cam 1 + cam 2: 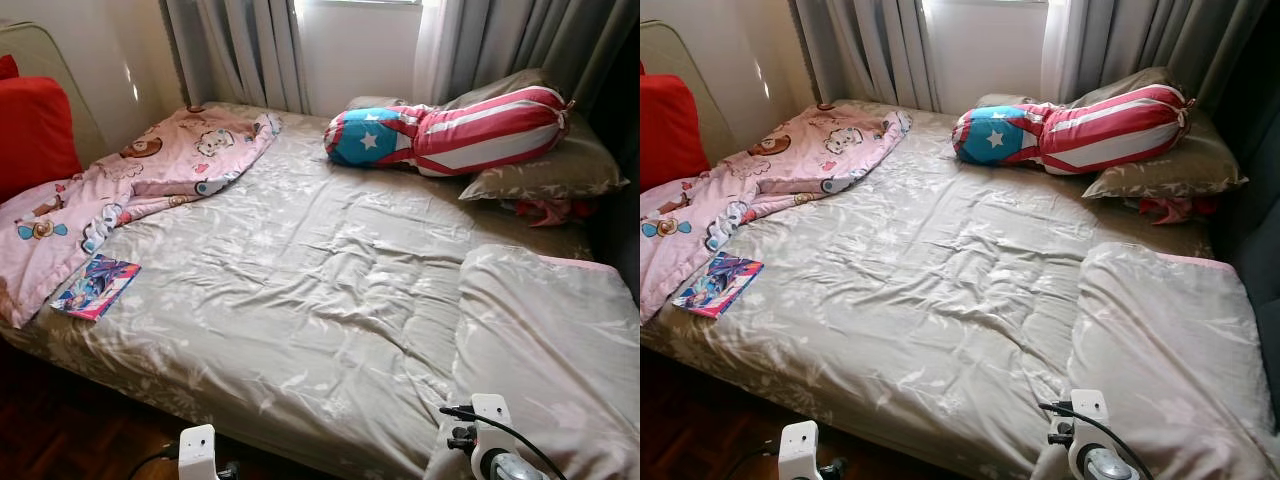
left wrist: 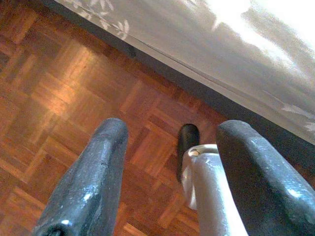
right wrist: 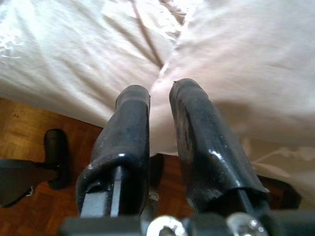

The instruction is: Clean up the room

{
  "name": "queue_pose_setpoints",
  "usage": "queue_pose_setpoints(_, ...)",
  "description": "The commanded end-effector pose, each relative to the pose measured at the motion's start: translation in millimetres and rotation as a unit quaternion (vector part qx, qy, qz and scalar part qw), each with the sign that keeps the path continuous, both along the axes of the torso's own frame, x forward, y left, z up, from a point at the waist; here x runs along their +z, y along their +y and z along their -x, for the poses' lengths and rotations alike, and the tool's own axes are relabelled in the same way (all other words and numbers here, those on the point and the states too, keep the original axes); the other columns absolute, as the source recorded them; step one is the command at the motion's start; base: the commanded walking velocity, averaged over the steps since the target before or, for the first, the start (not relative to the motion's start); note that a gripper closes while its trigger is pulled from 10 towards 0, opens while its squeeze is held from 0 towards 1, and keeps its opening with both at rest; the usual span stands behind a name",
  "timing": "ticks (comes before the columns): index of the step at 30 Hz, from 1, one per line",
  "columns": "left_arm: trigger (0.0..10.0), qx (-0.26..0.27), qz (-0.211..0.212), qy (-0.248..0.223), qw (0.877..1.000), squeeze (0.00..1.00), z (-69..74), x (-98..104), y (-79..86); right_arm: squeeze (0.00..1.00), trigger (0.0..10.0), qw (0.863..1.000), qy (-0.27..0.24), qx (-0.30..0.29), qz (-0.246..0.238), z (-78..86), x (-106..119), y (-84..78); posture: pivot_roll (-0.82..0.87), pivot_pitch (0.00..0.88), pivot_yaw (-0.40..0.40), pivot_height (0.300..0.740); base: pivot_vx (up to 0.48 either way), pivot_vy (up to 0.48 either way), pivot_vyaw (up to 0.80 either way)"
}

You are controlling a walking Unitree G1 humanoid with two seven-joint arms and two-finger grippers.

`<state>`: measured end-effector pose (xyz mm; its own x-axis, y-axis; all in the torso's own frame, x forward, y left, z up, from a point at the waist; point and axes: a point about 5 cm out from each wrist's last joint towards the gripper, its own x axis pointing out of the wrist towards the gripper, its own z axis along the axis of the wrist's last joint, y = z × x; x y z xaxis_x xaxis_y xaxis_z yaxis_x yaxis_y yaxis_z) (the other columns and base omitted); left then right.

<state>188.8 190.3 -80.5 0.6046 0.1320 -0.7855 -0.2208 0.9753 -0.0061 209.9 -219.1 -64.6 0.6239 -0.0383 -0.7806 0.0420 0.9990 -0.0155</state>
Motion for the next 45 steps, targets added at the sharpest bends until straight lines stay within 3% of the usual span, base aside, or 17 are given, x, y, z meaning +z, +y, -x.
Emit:
queue_pose_setpoints(1, 10.0, 0.001, -0.004, 0.013, 1.000, 0.00, 4.7, -2.2, 3.6, 0.00, 10.0, 1.000, 0.006, -0.005, -0.004, 4.3, -2.9, 1.9, -0.02, 0.000, 0.028, 0.740, 0.000, 0.480, 0.00)
queue_pose_setpoints(31, 10.0, 0.006, -0.006, 0.008, 1.000, 0.00, 1.5, -0.2, 6.6, 0.00, 10.0, 1.000, 0.000, -0.018, -0.012, 2.5, -2.2, 3.0, -0.02, 0.030, 0.031, 0.740, 0.000, 0.480, 0.00)
queue_pose_setpoints(32, 10.0, 0.006, -0.006, 0.008, 1.000, 0.00, 1.7, -0.3, 6.8, 0.27, 10.0, 1.000, 0.000, -0.018, -0.013, 2.4, -2.1, 3.2, -0.02, 0.030, 0.031, 0.740, 0.000, 0.480, 0.00)
queue_pose_setpoints(33, 10.0, 0.006, -0.006, 0.008, 1.000, 0.00, 1.8, -0.3, 6.9, 1.00, 10.0, 1.000, -0.001, -0.017, -0.013, 2.4, -2.1, 3.1, -0.02, 0.030, 0.031, 0.740, 0.000, 0.480, 0.00)
queue_pose_setpoints(42, 10.0, 0.007, -0.005, 0.009, 1.000, 0.00, 2.5, -0.6, 7.1, 1.00, 10.0, 1.000, 0.001, -0.015, -0.010, 2.8, -2.2, 2.7, -0.01, 0.034, 0.031, 0.740, 0.000, 0.480, 0.00)
queue_pose_setpoints(44, 10.0, 0.007, -0.005, 0.010, 1.000, 0.00, 2.7, -0.7, 7.2, 0.99, 10.0, 1.000, 0.001, -0.015, -0.009, 2.8, -2.2, 2.5, -0.01, 0.034, 0.031, 0.740, 0.000, 0.480, 0.00)
queue_pose_setpoints(45, 10.0, 0.007, -0.005, 0.010, 1.000, 0.00, 2.7, -0.7, 7.3, 0.94, 10.0, 1.000, 0.001, -0.015, -0.009, 2.8, -2.3, 2.6, -0.01, 0.035, 0.031, 0.740, 0.000, 0.480, 0.00)
